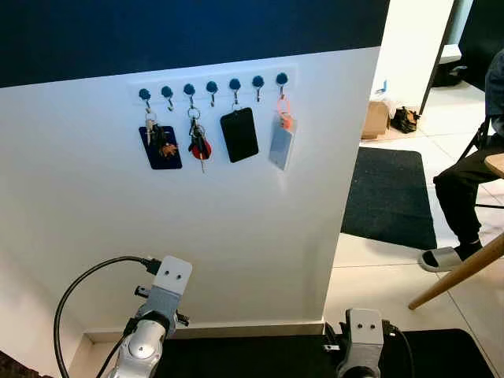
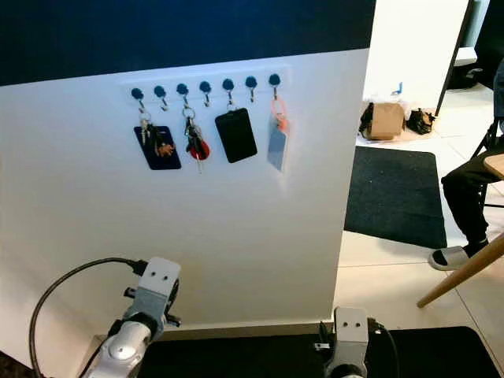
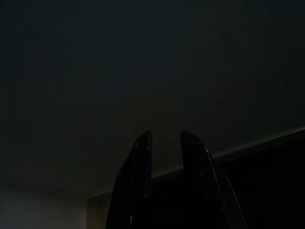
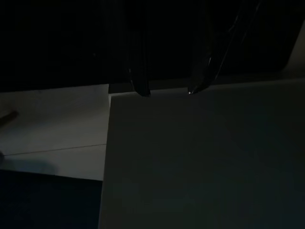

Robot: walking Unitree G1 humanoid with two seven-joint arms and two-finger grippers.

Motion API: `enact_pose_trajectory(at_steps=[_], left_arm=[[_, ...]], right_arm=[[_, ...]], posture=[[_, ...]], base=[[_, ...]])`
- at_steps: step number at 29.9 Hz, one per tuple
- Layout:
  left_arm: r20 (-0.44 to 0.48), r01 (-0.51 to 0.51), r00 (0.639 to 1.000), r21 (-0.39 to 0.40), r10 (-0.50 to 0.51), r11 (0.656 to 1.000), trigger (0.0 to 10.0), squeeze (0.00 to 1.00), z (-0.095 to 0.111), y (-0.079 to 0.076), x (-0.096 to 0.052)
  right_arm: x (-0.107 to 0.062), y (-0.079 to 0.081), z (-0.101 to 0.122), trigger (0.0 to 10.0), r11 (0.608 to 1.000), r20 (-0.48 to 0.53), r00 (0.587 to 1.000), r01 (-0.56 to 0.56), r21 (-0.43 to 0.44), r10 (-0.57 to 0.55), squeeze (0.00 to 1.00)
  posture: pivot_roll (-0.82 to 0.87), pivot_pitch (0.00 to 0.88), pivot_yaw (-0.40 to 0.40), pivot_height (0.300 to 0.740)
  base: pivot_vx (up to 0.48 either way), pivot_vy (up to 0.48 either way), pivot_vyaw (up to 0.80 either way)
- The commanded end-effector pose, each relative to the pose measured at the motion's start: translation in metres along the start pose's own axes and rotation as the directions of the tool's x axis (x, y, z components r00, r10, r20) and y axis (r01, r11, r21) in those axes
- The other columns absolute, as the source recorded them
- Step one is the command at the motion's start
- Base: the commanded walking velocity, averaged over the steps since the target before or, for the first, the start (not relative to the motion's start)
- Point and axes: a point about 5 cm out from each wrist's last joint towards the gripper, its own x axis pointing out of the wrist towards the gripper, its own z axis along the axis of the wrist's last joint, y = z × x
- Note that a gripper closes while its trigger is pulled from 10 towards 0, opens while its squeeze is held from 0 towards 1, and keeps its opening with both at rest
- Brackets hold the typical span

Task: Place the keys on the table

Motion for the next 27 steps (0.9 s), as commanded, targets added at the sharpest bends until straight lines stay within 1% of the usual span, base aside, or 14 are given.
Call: enact_pose_trajectory(at_steps=[1,7,12,14,15,16,17,18,20,22,23,24,26,27], left_arm=[[-0.028,-0.011,1.000,0.016,0.011,1.000,10.0,0.00,-0.007,0.004,-0.002],[-0.029,-0.014,0.999,0.015,0.015,1.000,10.0,0.00,-0.008,0.004,-0.002],[-0.042,-0.037,0.998,-0.018,0.036,0.999,10.0,0.00,-0.008,0.005,-0.002],[-0.046,-0.054,0.998,-0.037,0.052,0.998,10.0,0.00,-0.008,0.007,-0.001],[-0.056,-0.068,0.996,-0.063,0.065,0.996,10.0,0.00,-0.009,0.009,-0.001],[-0.056,-0.068,0.996,-0.063,0.065,0.996,10.0,0.00,-0.009,0.009,-0.001],[-0.080,-0.093,0.993,-0.115,0.084,0.989,10.0,0.00,-0.010,0.012,-0.001],[-0.095,-0.104,0.991,-0.143,0.091,0.984,10.0,0.00,-0.010,0.014,0.000],[-0.100,-0.113,0.990,-0.160,0.097,0.981,10.0,0.00,-0.007,0.016,0.001],[-0.083,-0.115,0.991,-0.123,0.105,0.986,10.0,0.00,0.000,0.019,0.004],[-0.083,-0.115,0.991,-0.123,0.105,0.986,10.0,0.00,0.000,0.019,0.004],[-0.089,-0.101,0.992,-0.087,0.093,0.991,10.0,0.00,0.008,0.022,0.008],[-0.121,-0.087,0.990,-0.059,0.079,0.994,10.0,0.00,0.014,0.025,0.012],[-0.124,-0.085,0.989,-0.063,0.077,0.994,10.0,0.00,0.018,0.028,0.013]], right_arm=[[-0.002,0.003,-0.005,10.0,1.000,-0.018,1.000,-0.010,-0.004,0.010,0.00],[-0.003,0.003,-0.005,10.0,1.000,-0.018,1.000,-0.012,-0.003,0.012,0.00],[-0.002,0.004,-0.004,10.0,1.000,-0.013,1.000,-0.017,-0.004,0.017,0.00],[-0.001,0.005,-0.002,10.0,1.000,-0.005,1.000,-0.021,-0.010,0.021,0.00],[0.000,0.005,0.001,10.0,1.000,0.005,1.000,-0.024,-0.015,0.024,0.00],[0.000,0.005,0.001,10.0,1.000,0.005,1.000,-0.024,-0.015,0.024,0.00],[0.002,0.007,0.007,10.0,0.999,0.031,0.999,-0.030,-0.030,0.031,0.00],[0.003,0.008,0.012,10.0,0.999,0.050,0.998,-0.035,-0.040,0.037,0.00],[0.007,0.010,0.025,10.0,0.997,0.094,0.995,-0.040,-0.066,0.046,0.00],[0.013,0.014,0.044,10.0,0.995,0.147,0.987,-0.056,-0.084,0.068,0.00],[0.013,0.014,0.044,10.0,0.995,0.147,0.987,-0.056,-0.084,0.068,0.00],[0.017,0.020,0.065,10.0,0.991,0.202,0.974,-0.085,-0.102,0.105,0.00],[0.020,0.025,0.083,10.0,0.987,0.255,0.957,-0.111,-0.116,0.137,0.00],[0.020,0.028,0.091,10.0,0.986,0.281,0.948,-0.118,-0.122,0.148,0.00]], posture=[[0.04,0.167,0.125,0.740],[0.04,0.169,0.124,0.740],[0.04,0.171,0.122,0.740],[0.05,0.173,0.120,0.740],[0.05,0.172,0.120,0.740],[0.05,0.172,0.120,0.740],[0.05,0.172,0.119,0.740],[0.05,0.172,0.119,0.740],[0.05,0.171,0.117,0.740],[0.05,0.171,0.115,0.740],[0.05,0.171,0.115,0.740],[0.04,0.170,0.110,0.740],[0.04,0.171,0.108,0.740],[0.04,0.171,0.108,0.740]], base=[[0.000,0.000,0.00],[0.000,0.000,0.00],[0.000,0.000,0.00],[0.000,0.000,0.00],[0.000,0.000,0.00],[0.000,0.000,0.00],[0.000,0.000,0.00],[0.000,0.000,0.00],[0.000,0.000,0.00],[0.000,0.000,0.00],[0.000,0.000,0.00],[0.000,0.000,0.00],[0.000,0.000,0.00],[0.000,0.000,0.00]])
